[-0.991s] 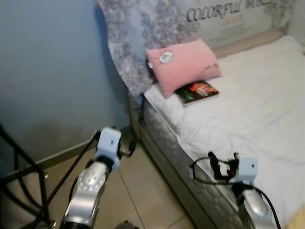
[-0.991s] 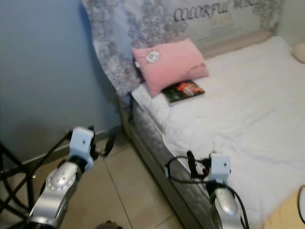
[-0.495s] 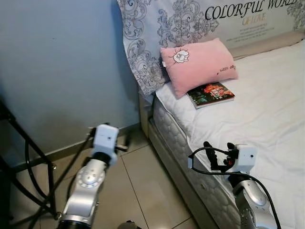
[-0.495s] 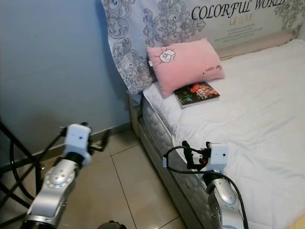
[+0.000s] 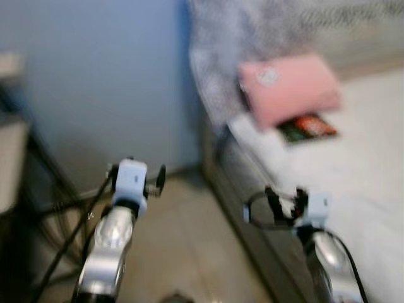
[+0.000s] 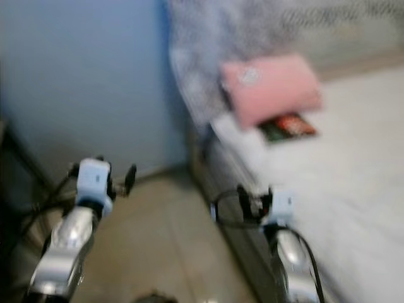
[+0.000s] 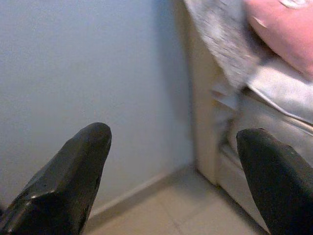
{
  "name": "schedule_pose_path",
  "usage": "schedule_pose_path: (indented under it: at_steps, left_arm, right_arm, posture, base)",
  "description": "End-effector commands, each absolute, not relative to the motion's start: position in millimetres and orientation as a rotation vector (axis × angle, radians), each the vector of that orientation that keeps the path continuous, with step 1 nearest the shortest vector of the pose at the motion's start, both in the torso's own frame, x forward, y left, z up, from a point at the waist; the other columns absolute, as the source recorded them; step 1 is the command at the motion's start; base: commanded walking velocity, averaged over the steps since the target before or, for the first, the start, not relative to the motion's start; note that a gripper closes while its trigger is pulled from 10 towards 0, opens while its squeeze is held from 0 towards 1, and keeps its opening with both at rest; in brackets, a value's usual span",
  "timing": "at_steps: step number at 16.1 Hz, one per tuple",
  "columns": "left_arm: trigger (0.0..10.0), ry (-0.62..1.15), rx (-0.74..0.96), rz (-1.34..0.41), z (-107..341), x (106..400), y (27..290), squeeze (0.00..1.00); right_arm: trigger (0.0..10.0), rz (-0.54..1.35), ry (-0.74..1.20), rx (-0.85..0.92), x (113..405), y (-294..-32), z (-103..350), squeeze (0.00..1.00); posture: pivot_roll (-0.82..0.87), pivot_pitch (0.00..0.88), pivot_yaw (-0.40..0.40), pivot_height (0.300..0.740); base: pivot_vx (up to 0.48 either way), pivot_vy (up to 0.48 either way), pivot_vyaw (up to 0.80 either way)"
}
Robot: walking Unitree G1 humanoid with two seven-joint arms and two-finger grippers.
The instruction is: Clean up the room
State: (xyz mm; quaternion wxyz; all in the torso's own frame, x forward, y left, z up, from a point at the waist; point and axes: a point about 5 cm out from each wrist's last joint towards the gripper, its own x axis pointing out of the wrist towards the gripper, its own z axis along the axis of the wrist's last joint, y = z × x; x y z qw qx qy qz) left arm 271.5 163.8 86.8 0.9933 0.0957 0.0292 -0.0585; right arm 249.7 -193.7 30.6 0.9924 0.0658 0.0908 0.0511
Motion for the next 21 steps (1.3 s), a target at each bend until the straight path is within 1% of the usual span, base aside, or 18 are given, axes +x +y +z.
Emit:
schedule_pose_path:
  at_steps: [1,2,3,4,6,7,12,18,21]
  left_arm:
    - [10.0,0.049,0.193,-0.126,88,270,162,0.00]
    - [10.0,0.048,0.198,-0.129,89,270,163,0.00]
    - [10.0,0.049,0.279,-0.086,89,270,167,0.00]
    - [10.0,0.054,0.305,-0.063,88,270,169,0.00]
    - [10.0,0.075,0.266,-0.032,88,271,171,0.00]
    - [10.0,0.074,0.253,-0.044,89,273,168,0.00]
    - [10.0,0.099,0.227,-0.074,86,276,158,0.00]
    - [10.0,0.111,0.236,-0.088,83,274,160,0.00]
    - [10.0,0.091,0.271,-0.086,84,276,159,0.00]
  right_arm:
    - [10.0,0.084,0.181,0.133,251,-197,31,0.00]
    - [10.0,0.090,0.175,0.135,251,-196,32,0.00]
    - [10.0,0.104,0.173,0.133,250,-192,32,0.00]
    - [10.0,0.108,0.173,0.132,250,-191,31,0.00]
    - [10.0,0.117,0.172,0.137,250,-189,31,0.00]
    - [10.0,0.123,0.170,0.139,250,-189,31,0.00]
    - [10.0,0.167,0.171,0.126,253,-185,33,0.00]
    - [10.0,0.186,0.191,0.113,251,-186,29,0.00]
    - [10.0,0.213,0.203,0.093,247,-183,26,0.00]
  posture:
    - [0.11,0.000,0.020,0.740]
    - [0.11,0.000,0.023,0.740]
    - [0.11,0.000,0.023,0.740]
    - [0.10,0.000,0.032,0.740]
    - [0.10,0.000,0.032,0.740]
    - [0.10,0.000,0.038,0.740]
    - [0.10,0.000,0.031,0.740]
    - [0.11,0.000,0.030,0.740]
    - [0.10,0.000,0.033,0.740]
  base:
    - [0.000,0.000,0.64]
    - [0.000,0.000,0.63]
    - [0.000,-0.394,0.63]
    - [0.000,-0.394,0.63]
    - [0.000,-0.480,0.62]
    - [0.000,-0.435,0.61]
    - [0.000,0.000,0.60]
    - [0.000,0.000,0.59]
    - [0.000,0.000,0.57]
